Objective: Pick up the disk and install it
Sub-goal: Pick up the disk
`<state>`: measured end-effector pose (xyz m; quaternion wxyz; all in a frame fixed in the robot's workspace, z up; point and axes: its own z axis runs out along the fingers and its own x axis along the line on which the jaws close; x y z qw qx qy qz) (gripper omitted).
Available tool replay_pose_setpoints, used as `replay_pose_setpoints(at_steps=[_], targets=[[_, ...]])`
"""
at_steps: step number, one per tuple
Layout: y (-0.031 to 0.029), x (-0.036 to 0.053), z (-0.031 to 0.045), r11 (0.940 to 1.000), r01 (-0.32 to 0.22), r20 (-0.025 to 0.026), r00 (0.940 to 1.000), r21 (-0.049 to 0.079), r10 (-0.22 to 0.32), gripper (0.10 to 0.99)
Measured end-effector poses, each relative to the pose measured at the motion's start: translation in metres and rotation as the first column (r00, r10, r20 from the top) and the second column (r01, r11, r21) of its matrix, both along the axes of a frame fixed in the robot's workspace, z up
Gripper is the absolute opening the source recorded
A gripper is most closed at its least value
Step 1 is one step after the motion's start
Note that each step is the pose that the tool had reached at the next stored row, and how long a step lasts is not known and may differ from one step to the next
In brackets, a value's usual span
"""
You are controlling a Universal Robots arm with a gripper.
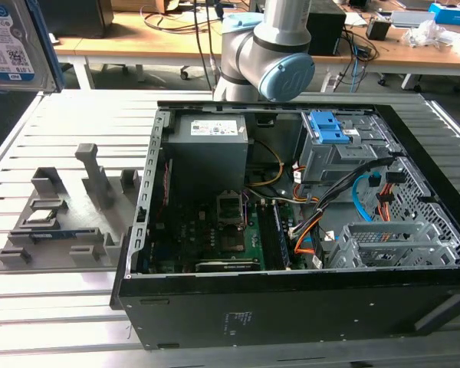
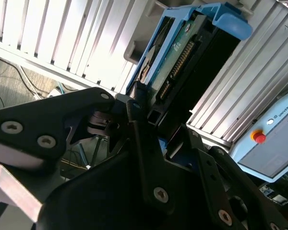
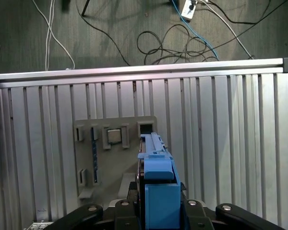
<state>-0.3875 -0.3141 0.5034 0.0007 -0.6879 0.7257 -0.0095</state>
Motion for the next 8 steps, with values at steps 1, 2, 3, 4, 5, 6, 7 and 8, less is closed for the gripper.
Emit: replay_pose_setpoints(at_steps=[1, 2, 3, 4, 5, 6, 7, 8], targets=[[0.0, 0.0, 0.0024, 1.0, 0.0, 0.0, 1.0, 0.0, 0.0, 0.365], [0.0, 0.0, 0.0053, 1.0, 0.0, 0.0, 1.0, 0.0, 0.0, 0.365], [0.0, 0.0, 0.0075, 1.0, 0.0, 0.0001, 1.0, 0.0, 0.0, 0.365], [0.0, 0.0, 0.0089, 1.0, 0.0, 0.0001, 1.0, 0.0, 0.0, 0.365], [0.0, 0.0, 0.0102, 1.0, 0.0, 0.0, 1.0, 0.0, 0.0, 0.365], [0.0, 0.0, 0.012, 1.0, 0.0, 0.0, 1.0, 0.0, 0.0, 0.365], [0.0, 0.0, 0.0134, 1.0, 0.0, 0.0, 1.0, 0.001, 0.0, 0.365], [0.0, 0.0, 0.0145, 1.0, 0.0, 0.0, 1.0, 0.001, 0.0, 0.365]])
